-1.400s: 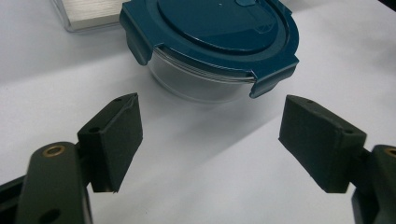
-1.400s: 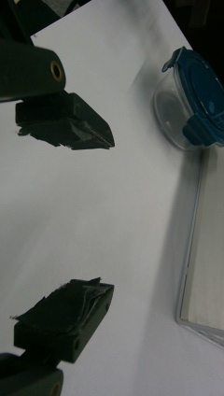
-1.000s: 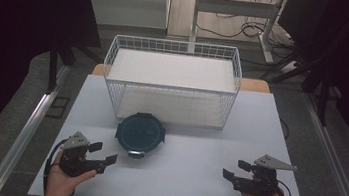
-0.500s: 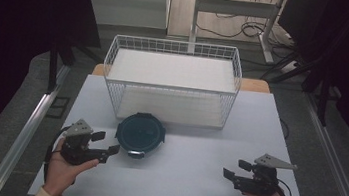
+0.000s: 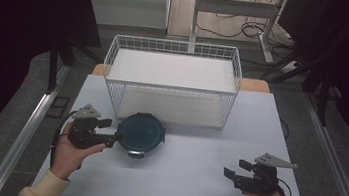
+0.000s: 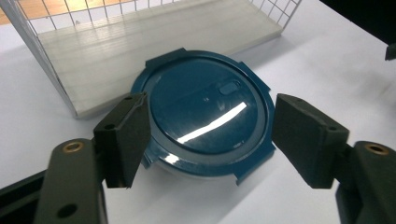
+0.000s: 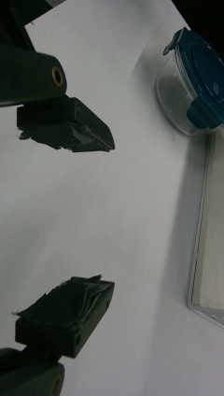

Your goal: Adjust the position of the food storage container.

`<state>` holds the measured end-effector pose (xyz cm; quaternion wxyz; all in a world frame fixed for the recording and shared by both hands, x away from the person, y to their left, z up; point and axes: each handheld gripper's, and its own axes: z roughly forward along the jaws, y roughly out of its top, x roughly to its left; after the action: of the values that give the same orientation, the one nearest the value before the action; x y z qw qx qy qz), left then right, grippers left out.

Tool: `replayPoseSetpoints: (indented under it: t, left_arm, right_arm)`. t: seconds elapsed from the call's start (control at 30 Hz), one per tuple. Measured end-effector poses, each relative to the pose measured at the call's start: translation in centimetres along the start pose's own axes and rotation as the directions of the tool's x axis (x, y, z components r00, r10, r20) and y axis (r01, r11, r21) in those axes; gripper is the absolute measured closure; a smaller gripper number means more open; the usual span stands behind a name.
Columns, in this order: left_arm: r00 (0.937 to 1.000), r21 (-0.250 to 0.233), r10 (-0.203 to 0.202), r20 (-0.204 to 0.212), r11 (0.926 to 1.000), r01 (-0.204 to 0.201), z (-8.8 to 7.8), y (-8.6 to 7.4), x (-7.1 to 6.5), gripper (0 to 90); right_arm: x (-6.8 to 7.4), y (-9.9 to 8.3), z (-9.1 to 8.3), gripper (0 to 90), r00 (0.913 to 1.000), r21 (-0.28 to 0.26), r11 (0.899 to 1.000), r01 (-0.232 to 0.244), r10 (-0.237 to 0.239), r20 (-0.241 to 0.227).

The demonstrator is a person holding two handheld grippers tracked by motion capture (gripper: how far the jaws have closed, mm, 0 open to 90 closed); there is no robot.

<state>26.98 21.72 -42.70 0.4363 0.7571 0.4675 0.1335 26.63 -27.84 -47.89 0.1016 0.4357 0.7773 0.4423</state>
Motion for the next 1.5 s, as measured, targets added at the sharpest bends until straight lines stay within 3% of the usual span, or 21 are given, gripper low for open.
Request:
replayPoseSetpoints:
  t: [0.17,0.47,0.53,0.63,0.77,1.13,1.4,1.5]
  left_arm:
    - [0.9998,-0.003,-0.013,-0.016,0.9999,0.013,0.5,0.5,0.5,39.0]
    - [0.9990,0.038,-0.029,-0.034,0.9988,0.030,1.6,1.7,1.7,56.3]
    - [0.9986,0.047,-0.033,-0.042,0.9983,0.035,2.0,2.0,2.0,62.6]
    - [0.9973,0.057,-0.036,-0.063,0.9976,0.040,2.5,2.3,2.4,79.2]
    - [0.9956,0.097,-0.037,-0.087,0.9942,0.045,3.9,2.5,3.4,86.9]
    - [0.9882,0.156,-0.038,-0.148,0.9858,0.061,7.3,2.3,5.7,90.0]
    - [0.9914,0.177,-0.048,-0.122,0.9818,0.070,8.5,2.2,6.4,90.0]
    - [0.9904,0.192,-0.043,-0.131,0.9791,0.068,8.8,2.2,6.4,90.0]
  right_arm:
    - [0.0,0.0,0.2,26.3,1.0000,0.002,1.000,0.000,0.000,0.005]
    - [-0.1,0.0,0.1,26.1,1.0000,0.004,1.000,0.002,-0.002,0.006]
    - [-0.2,0.0,0.0,26.1,0.9999,0.003,1.000,0.000,0.000,0.010]
    - [-0.2,-0.1,0.0,26.0,0.9999,0.009,1.000,0.003,-0.004,0.013]
    - [-0.2,-0.1,0.1,26.0,0.9999,0.012,1.000,0.001,-0.001,0.016]
    - [0.2,-0.2,0.2,25.8,0.9995,0.030,0.999,0.022,-0.022,0.022]
    - [0.2,-0.2,0.0,25.8,0.9996,0.022,1.000,0.016,-0.017,0.023]
    - [0.2,-0.2,0.1,25.8,0.9996,0.022,1.000,0.014,-0.015,0.024]
